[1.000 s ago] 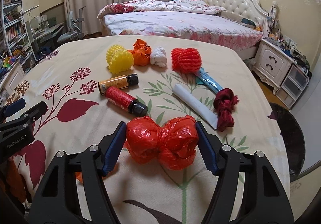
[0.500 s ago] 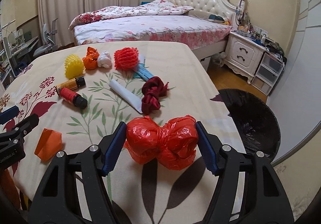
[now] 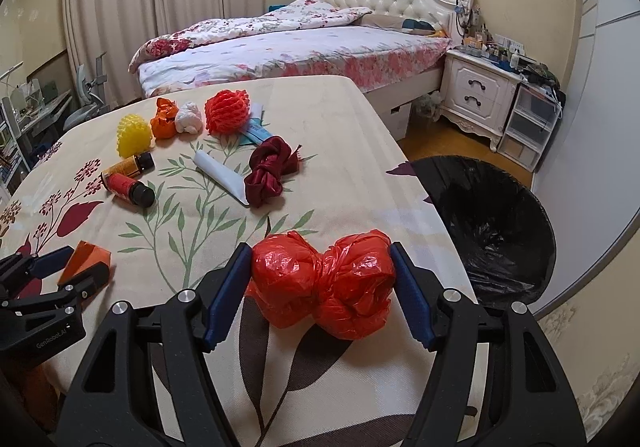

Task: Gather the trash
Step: 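Close the left tool on the orange folded paper and lift it, then carry the red bag and orange paper in both tools over the trash bin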

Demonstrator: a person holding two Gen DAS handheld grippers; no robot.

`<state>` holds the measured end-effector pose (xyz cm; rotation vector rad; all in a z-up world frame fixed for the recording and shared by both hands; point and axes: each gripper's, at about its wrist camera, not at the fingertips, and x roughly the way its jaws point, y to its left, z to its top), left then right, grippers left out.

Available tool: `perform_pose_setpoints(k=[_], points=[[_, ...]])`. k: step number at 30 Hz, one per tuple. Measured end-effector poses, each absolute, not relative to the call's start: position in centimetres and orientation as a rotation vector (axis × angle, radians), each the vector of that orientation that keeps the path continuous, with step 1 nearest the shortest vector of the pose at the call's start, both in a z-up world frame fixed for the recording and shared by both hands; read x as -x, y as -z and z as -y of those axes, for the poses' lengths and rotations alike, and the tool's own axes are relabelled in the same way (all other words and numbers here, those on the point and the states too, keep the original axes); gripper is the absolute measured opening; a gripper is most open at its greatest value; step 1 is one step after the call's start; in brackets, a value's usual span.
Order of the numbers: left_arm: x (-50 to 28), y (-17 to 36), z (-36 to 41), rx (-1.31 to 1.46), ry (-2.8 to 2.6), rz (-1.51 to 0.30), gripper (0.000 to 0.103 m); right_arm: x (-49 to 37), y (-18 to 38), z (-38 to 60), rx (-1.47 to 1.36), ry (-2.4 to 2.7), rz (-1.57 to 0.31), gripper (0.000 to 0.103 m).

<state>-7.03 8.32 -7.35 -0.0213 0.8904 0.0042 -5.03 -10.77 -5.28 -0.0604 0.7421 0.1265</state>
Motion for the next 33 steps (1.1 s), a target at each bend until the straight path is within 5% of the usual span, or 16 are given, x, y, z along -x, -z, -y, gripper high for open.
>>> perform_pose_setpoints(k=[6, 33], points=[[7.3, 7.2, -8.0, -0.007, 0.004, -0.862, 0.026, 5.0, 5.4, 10.8, 0.063, -0.126, -0.742, 0.067], [2.7, 1.7, -2.8, -0.003, 0.148, -0.617, 0.022, 2.3, 1.5, 15.5, 0.022, 0.038, -0.611, 0.067]])
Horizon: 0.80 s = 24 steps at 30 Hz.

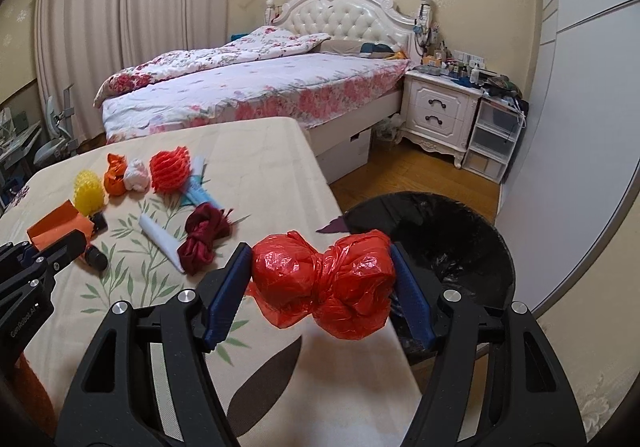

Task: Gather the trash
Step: 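Carry the red bag and orange paper in both tools over the trash bin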

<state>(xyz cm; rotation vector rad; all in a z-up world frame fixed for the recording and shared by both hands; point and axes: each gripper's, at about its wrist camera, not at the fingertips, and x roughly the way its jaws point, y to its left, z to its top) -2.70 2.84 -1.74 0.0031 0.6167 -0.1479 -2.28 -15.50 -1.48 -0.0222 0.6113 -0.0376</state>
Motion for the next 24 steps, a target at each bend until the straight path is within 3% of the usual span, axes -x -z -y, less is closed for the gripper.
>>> perform_pose_setpoints(k=[9, 24], points=[[-1.6, 0.5, 3.1, -0.037, 0.259, -0.565, 0.022, -0.5, 0.1, 19.8, 0.037, 0.186, -0.52, 0.067], [-7.7, 2.1, 11.5, -0.09, 0.372, -0.594, 0.022, -4.2, 1.8, 26.4, -0.004, 0.322, -0.545, 0.068]])
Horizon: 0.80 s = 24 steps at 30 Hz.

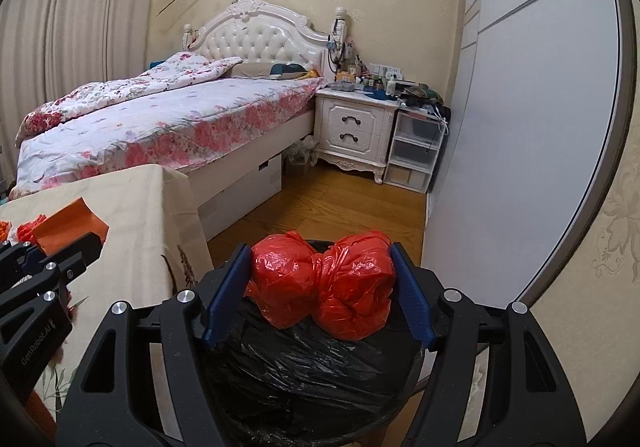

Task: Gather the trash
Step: 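Carry the red bag and orange paper in both tools over the trash bin, then open both tools to drop the red bag and orange paper into the bin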

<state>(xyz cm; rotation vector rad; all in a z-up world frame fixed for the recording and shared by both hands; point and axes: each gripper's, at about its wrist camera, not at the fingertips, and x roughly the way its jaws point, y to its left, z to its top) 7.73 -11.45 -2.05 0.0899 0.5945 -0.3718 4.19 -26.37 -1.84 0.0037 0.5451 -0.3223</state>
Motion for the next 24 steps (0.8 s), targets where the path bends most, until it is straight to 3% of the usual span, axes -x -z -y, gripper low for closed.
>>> perform_pose_setpoints(k=[19, 21, 23, 24], points=[[-11.3, 4.1, 16.6, -0.18, 0.398, -0.646, 0.024, -6.4, 3.6, 30.6, -0.082, 0.368, -0.57, 0.069], [-11.5, 4.1, 16.8, -0.181, 0.393, -0.652, 0.031, -6.4, 3.7, 30.5, -0.08, 0.371, -0.568, 0.076], [-11.6, 4.1, 16.8, -0.18, 0.385, -0.653, 0.053, -6.4, 3.7, 30.5, -0.079, 0.372, -0.56, 0.081], [-11.6, 4.1, 16.8, -0.176, 0.383, -0.649, 0.055, -6.4, 3.6, 30.5, -0.078, 0.375, -0.559, 0.081]])
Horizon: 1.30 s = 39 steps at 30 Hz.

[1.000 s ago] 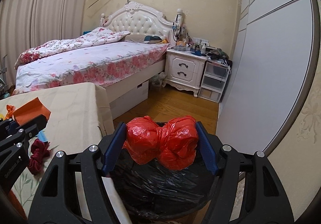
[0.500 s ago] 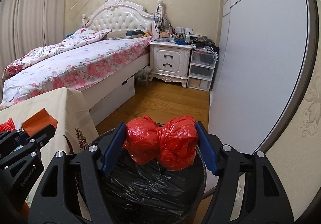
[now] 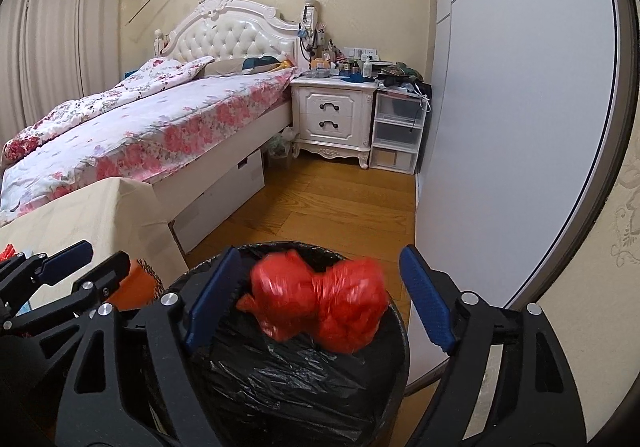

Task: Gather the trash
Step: 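Open both tools to drop the red bag and orange paper into the bin, then move both open tools back over the table items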

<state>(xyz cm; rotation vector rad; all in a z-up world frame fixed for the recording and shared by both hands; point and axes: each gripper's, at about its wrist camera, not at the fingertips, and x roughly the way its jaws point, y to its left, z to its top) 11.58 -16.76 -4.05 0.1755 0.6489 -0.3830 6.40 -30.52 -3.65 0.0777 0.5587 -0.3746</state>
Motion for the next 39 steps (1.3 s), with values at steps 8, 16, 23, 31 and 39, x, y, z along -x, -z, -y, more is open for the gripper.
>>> perform_pose_setpoints(k=[8, 16, 23, 31, 39], points=[[-11.9, 3.9, 16.5, -0.151, 0.359, -0.646, 0.071, -6.0, 3.3, 30.8, -0.079, 0.397, -0.547, 0.082], [-11.8, 3.8, 15.7, -0.132, 0.331, -0.648, 0.074, -5.7, 3.0, 30.9, -0.084, 0.409, -0.543, 0.082], [-11.3, 3.0, 14.5, -0.13, 0.303, -0.64, 0.074, -5.5, 2.6, 30.4, -0.087, 0.402, -0.545, 0.082], [-9.5, 1.9, 10.7, -0.13, 0.228, -0.643, 0.074, -5.1, 2.1, 28.2, -0.125, 0.325, -0.563, 0.082], [-7.0, 1.9, 4.5, -0.101, 0.121, -0.675, 0.074, -4.6, 2.1, 23.5, -0.084, 0.212, -0.59, 0.082]])
